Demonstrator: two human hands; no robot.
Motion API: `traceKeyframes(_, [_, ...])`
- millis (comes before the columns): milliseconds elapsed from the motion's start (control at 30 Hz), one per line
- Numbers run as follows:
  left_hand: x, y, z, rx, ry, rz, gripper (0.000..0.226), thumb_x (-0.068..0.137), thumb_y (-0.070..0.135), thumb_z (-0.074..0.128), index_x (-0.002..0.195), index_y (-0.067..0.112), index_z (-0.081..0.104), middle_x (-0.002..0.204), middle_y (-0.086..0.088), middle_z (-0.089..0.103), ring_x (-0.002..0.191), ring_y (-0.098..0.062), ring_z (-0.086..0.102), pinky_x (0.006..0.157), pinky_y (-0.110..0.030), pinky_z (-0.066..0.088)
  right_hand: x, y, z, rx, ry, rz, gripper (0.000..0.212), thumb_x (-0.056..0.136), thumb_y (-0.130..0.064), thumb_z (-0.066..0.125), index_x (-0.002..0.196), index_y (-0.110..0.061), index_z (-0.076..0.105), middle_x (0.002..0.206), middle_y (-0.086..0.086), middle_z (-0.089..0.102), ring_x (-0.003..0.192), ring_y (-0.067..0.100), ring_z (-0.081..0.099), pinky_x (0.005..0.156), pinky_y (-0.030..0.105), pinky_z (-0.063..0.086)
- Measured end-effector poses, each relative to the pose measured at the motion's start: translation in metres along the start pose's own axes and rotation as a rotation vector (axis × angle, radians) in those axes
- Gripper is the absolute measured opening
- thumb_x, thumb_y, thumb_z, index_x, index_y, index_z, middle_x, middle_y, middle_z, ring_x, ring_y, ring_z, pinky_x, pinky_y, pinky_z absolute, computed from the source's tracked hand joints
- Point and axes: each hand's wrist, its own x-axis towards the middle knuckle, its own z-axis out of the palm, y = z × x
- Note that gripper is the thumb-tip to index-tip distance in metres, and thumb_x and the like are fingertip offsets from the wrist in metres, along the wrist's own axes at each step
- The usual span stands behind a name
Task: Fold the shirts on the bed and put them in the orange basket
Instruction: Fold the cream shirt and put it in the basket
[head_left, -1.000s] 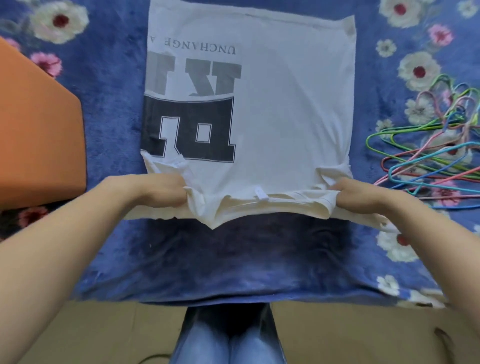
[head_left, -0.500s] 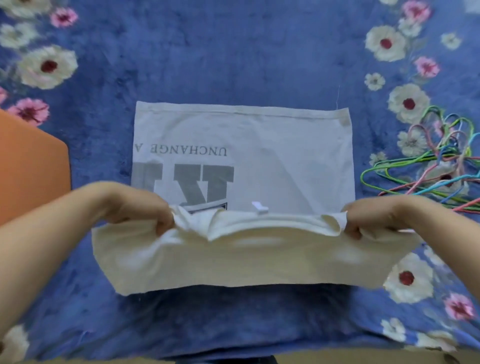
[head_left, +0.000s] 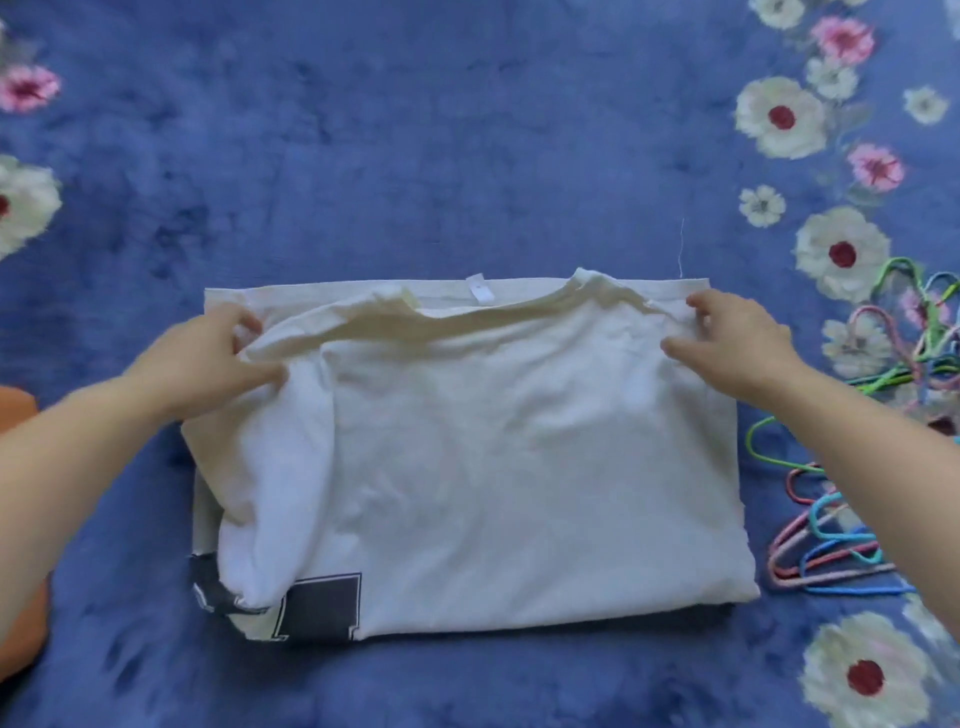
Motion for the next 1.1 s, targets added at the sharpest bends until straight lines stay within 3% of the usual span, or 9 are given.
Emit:
traceKeyframes(167, [0.004,-0.020,0.003,-0.286,0.056,-0.014,0.012,0.077,0.028,0.075,0.075,0.021,0.066,0.081,-0.008,0.067,0.072,-0.020,0.057,0.059,-0.028,0.043,0.008,0.010,0.011,0.007,0.090,0.073,0.025,0.087,-0.033,0.049,0.094,-0.013,0.062,0.110,0.016,0.056,0.115,0.036,0.043,0.093,0.043,0.032])
traceKeyframes(267, [0.008,-0.015,-0.004,-0.537,0.228,-0.019,0.003,0.087,0.023,0.067,0.090,0.022,0.069,0.083,-0.004,0.065,0.066,-0.004,0.057,0.058,-0.015,0.046,0.013,0.007,0.012,0.004,0.185,0.120,0.022,0.092,-0.023,0.046,0.095,-0.008,0.061,0.110,0.018,0.057,0.114,0.037,0.043,0.093,0.044,0.030])
traceKeyframes(367, [0.008,-0.011,0.007,-0.564,0.331,-0.097,0.028,0.088,0.027,0.065,0.114,0.018,0.064,0.101,-0.007,0.063,0.090,-0.019,0.059,0.082,-0.034,0.046,-0.001,-0.003,0.022,0.037,0.254,0.120,0.034,0.091,-0.025,0.049,0.119,-0.008,0.055,0.128,0.017,0.047,0.125,0.032,0.033,0.099,0.044,0.024])
traceKeyframes(500, [-0.036,-0.005,0.036,-0.610,0.547,-0.227,0.041,0.089,0.024,0.060,0.126,0.007,0.050,0.124,-0.016,0.052,0.115,-0.029,0.050,0.099,-0.038,0.037,-0.049,-0.008,0.041,0.203,0.398,0.077,0.059,0.070,-0.031,0.045,0.123,-0.005,0.051,0.129,0.019,0.044,0.121,0.034,0.036,0.097,0.042,0.026])
traceKeyframes(567, [-0.077,-0.001,0.049,-0.718,0.616,-0.267,0.043,0.087,0.029,0.056,0.124,0.010,0.048,0.121,-0.012,0.048,0.117,-0.029,0.045,0.102,-0.037,0.034,-0.078,-0.001,0.051,0.264,0.406,0.046,0.061,0.070,-0.034,0.044,0.121,0.000,0.051,0.123,0.025,0.046,0.114,0.036,0.040,0.097,0.042,0.026])
traceKeyframes(767, [-0.156,-0.020,0.091,-0.774,0.365,-0.162,0.047,0.065,0.065,0.043,0.104,0.040,0.047,0.094,0.023,0.054,0.115,-0.007,0.040,0.110,-0.050,0.025,-0.157,0.022,0.065,0.387,0.272,0.196,0.072,0.067,-0.040,0.046,0.124,0.003,0.044,0.121,0.024,0.050,0.105,0.038,0.052,0.094,0.049,0.037])
traceKeyframes(867, [-0.167,-0.035,0.090,-0.656,0.252,-0.093,0.052,0.060,0.074,0.044,0.102,0.045,0.051,0.095,0.018,0.054,0.117,-0.009,0.035,0.111,-0.034,0.019,-0.169,0.030,0.062,0.472,0.246,0.291,0.066,0.077,-0.031,0.061,0.130,0.003,0.040,0.122,0.023,0.053,0.106,0.038,0.056,0.095,0.048,0.037])
traceKeyframes(967, [-0.175,-0.051,0.083,-0.453,0.120,-0.067,0.050,0.053,0.082,0.052,0.093,0.052,0.050,0.103,0.008,0.041,0.113,-0.016,0.027,0.098,-0.011,0.012,-0.170,0.038,0.060,0.650,0.108,0.430,0.043,0.087,-0.012,0.064,0.125,0.005,0.052,0.115,0.022,0.059,0.098,0.033,0.056,0.080,0.036,0.041])
traceKeyframes(1100, [-0.178,-0.076,0.078,-0.304,0.065,-0.086,0.042,0.067,0.067,0.067,0.061,0.028,0.055,0.075,0.010,0.046,0.088,-0.015,0.038,0.085,-0.028,0.026,-0.176,0.046,0.059,0.835,-0.199,0.488,0.005,0.082,-0.010,0.066,0.086,-0.008,0.066,0.082,0.009,0.061,0.068,0.019,0.045,0.058,0.028,0.028])
